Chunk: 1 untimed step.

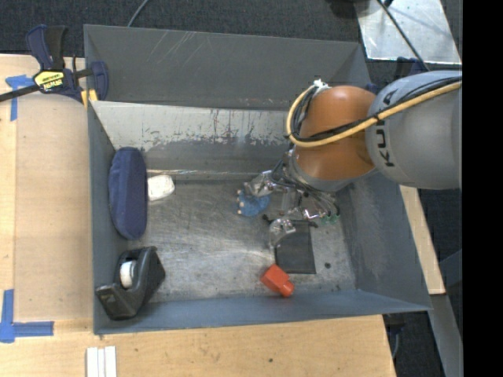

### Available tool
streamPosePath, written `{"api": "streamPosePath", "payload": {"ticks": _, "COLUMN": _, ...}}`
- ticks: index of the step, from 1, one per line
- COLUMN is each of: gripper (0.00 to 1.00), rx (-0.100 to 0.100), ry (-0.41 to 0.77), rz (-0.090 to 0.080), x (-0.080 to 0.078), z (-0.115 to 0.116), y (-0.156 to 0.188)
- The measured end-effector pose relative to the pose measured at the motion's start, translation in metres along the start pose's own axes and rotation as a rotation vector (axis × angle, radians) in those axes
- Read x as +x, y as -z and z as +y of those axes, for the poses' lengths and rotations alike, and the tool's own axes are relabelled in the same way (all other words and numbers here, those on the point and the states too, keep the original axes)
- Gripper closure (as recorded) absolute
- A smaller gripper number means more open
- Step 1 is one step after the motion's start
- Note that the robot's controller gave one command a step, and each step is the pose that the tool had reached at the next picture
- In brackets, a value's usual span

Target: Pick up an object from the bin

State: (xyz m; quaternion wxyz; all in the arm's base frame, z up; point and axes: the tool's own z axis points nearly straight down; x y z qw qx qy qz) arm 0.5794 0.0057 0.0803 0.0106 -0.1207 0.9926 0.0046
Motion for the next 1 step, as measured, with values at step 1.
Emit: {"api": "streamPosePath", "payload": {"ticks": 1, "gripper": 1.0, "rx": 0.009, "ry": -0.005, "rz": -0.034, "x": -0.0077, "z": -0.0027, "y": 0.0049}}
